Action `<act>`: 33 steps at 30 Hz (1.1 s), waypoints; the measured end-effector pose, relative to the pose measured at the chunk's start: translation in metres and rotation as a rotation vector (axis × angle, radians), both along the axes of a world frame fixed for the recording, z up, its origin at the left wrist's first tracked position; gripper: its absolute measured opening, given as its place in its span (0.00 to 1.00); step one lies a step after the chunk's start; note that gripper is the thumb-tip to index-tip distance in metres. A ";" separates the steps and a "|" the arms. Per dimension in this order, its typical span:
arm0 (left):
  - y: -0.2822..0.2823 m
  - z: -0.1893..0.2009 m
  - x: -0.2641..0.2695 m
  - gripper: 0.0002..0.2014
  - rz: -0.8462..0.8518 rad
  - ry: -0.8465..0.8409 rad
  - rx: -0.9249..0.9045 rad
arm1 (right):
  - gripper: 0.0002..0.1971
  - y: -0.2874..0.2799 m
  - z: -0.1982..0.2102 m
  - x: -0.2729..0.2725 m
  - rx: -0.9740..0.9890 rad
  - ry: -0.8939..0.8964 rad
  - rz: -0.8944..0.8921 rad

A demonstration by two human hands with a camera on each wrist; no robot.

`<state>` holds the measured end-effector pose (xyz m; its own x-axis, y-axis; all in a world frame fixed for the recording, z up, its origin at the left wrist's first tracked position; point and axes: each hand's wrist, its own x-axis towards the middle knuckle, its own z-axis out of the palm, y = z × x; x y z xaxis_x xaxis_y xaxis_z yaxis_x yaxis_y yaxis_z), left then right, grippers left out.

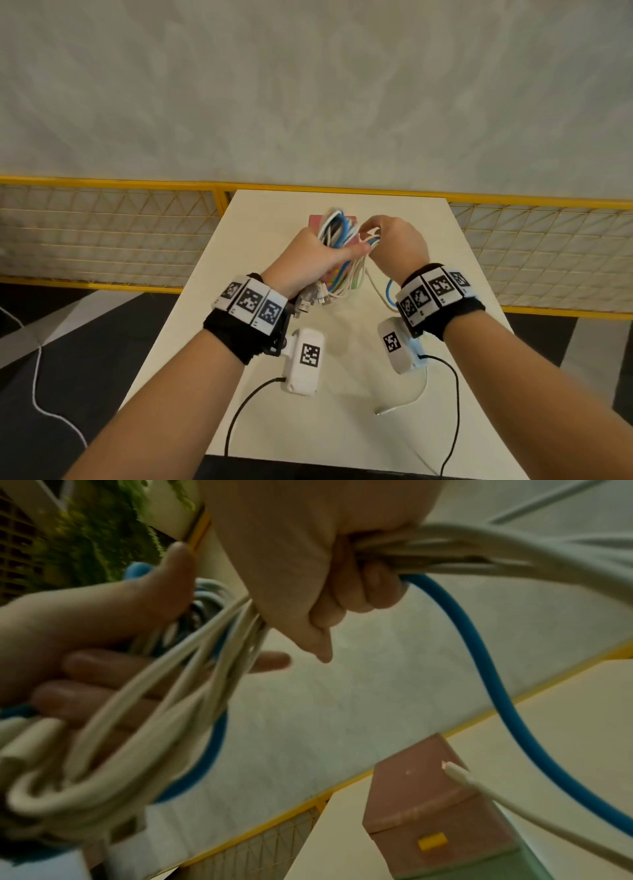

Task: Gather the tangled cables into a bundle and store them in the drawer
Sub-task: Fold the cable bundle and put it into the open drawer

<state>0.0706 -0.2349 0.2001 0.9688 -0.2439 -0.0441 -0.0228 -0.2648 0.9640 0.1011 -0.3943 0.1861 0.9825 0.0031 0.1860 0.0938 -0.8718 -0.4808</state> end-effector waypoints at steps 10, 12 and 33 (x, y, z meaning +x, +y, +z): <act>-0.009 -0.012 -0.004 0.08 -0.073 -0.019 0.060 | 0.16 0.004 0.002 -0.007 0.067 -0.009 0.008; -0.012 -0.017 -0.004 0.05 -0.024 -0.033 0.029 | 0.13 0.005 0.003 -0.007 0.153 -0.024 0.088; 0.001 -0.004 0.002 0.19 0.216 -0.086 -0.111 | 0.17 0.004 0.007 -0.045 0.496 -0.107 0.269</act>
